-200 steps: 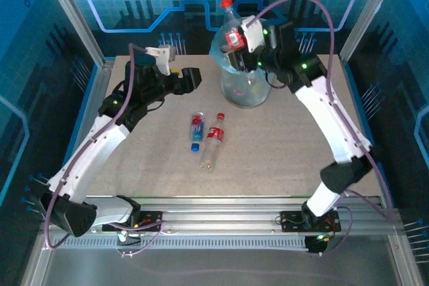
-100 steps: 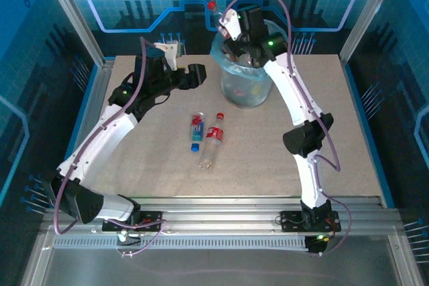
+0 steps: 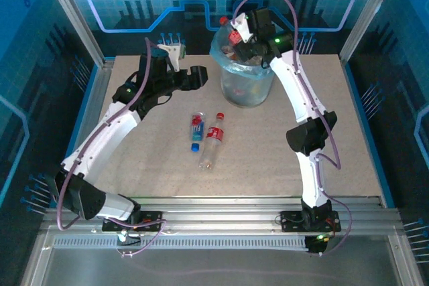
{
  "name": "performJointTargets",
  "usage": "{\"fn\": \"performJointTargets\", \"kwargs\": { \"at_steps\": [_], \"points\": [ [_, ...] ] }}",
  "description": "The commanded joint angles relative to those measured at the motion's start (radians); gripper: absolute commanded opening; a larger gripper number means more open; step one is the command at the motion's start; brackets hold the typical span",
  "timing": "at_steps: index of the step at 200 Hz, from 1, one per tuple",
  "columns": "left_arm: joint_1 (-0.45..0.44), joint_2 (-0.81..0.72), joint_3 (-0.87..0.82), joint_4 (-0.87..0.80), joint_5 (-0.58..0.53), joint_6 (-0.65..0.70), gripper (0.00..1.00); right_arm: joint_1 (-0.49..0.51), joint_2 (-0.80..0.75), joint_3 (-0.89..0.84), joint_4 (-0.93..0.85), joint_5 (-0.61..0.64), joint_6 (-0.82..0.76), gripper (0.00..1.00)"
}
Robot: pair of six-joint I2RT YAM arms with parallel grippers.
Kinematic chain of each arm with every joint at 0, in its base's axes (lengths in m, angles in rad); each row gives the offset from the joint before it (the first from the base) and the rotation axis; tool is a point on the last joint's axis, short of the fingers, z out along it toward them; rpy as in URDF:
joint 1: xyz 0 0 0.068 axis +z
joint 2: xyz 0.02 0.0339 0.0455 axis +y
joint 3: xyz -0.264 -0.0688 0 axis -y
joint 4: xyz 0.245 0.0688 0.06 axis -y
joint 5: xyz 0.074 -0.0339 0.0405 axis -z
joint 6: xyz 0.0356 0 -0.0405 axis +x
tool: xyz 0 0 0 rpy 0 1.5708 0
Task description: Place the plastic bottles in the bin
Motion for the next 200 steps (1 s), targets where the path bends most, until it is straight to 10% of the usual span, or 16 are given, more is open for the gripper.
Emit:
{"fn": "performJointTargets", "kwargs": {
  "at_steps": [1, 117, 200],
  "points": [
    [0.012, 0.010, 0.054, -0.017, 0.002, 0.037, 0.87, -0.008, -0.018, 0.020, 0.001, -0.027, 0.008, 0.76],
    [0.020, 0.017, 0.048, -0.039, -0.015, 0.053, 0.87, -0.143, -0.074, -0.354, 0.057, -0.241, 0.208, 0.56],
    [0.024, 0.052, 0.074, -0.044, 0.000, 0.016, 0.87, -0.130, 0.020, -0.057, -0.050, -0.316, 0.251, 0.70]
  ]
}}
